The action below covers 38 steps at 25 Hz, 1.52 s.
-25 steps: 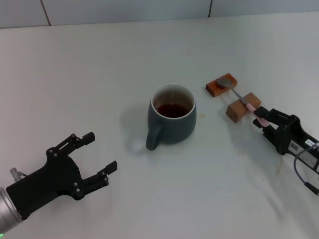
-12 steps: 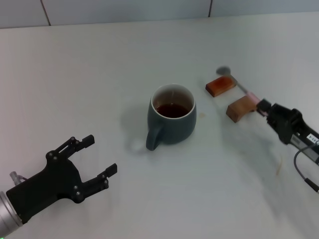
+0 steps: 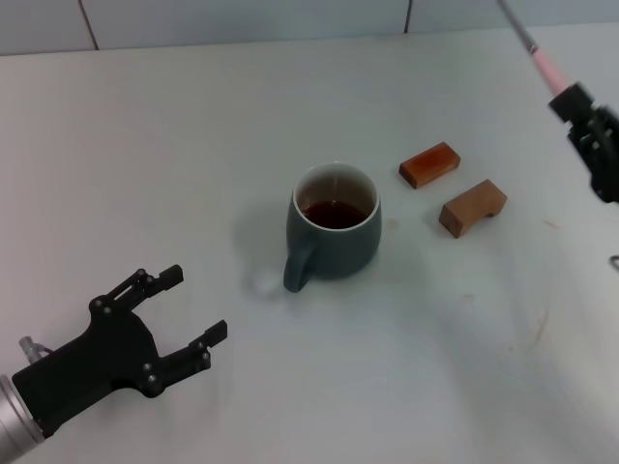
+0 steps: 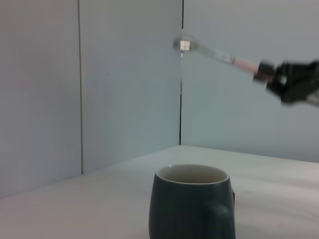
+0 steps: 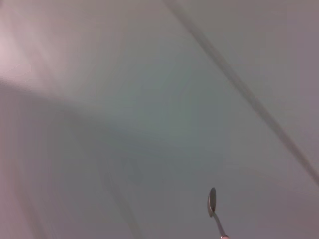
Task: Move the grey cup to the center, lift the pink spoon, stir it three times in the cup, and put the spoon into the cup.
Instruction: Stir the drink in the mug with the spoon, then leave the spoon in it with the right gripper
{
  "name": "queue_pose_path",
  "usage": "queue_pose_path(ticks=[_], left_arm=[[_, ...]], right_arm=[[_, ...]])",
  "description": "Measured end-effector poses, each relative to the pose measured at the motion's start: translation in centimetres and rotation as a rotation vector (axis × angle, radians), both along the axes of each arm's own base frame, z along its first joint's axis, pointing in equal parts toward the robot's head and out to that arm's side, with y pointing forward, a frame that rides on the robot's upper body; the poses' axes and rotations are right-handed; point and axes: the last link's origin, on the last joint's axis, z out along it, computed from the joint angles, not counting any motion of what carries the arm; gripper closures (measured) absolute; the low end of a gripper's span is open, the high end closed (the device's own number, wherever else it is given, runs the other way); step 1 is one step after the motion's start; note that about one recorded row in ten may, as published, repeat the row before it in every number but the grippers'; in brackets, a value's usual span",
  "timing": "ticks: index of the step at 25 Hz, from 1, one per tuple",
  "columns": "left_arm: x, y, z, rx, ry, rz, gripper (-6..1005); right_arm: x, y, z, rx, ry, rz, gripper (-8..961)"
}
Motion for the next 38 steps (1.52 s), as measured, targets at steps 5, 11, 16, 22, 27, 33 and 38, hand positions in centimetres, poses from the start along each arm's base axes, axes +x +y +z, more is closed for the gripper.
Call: queue_pose_path(ticks=[5,11,16,22,27,33,38], left_arm=[[0.0,0.0,0.0,0.002,0.007,-0.003,155],[-0.1,0.0,0.0,0.012,0.019,-0.015,155],[0.0,0.0,0.0,0.012,0.016,-0.018,155],[0.0,0.0,0.0,0.009,0.017,-0.021,155],[0.0,-0.1,0.0,0.007,0.017,-0.022,155],[0.1,0.0,-0.1,0.001,0.020,-0.027,155],[0.0,0.1,-0.1,-0.002,0.025,-0.028,155]], right_arm=[[-2.2,1.8,4.5,-0.104,-0.120,0.274,839],[-5.0,5.3,8.0,-0.389,-0.275,0.365,839],[-8.1,8.0,9.5,-0.543,-0.397,0.358,838],[-12.2,10.8,9.2,-0.707,-0.615,0.279,838],[-15.8,12.1,8.8,-0.797,-0.814,0.231,838],[-19.6,13.6,8.2,-0.894,-1.051,0.159,838],[-22.1,14.4,6.9,-0.947,-1.212,0.135,838]])
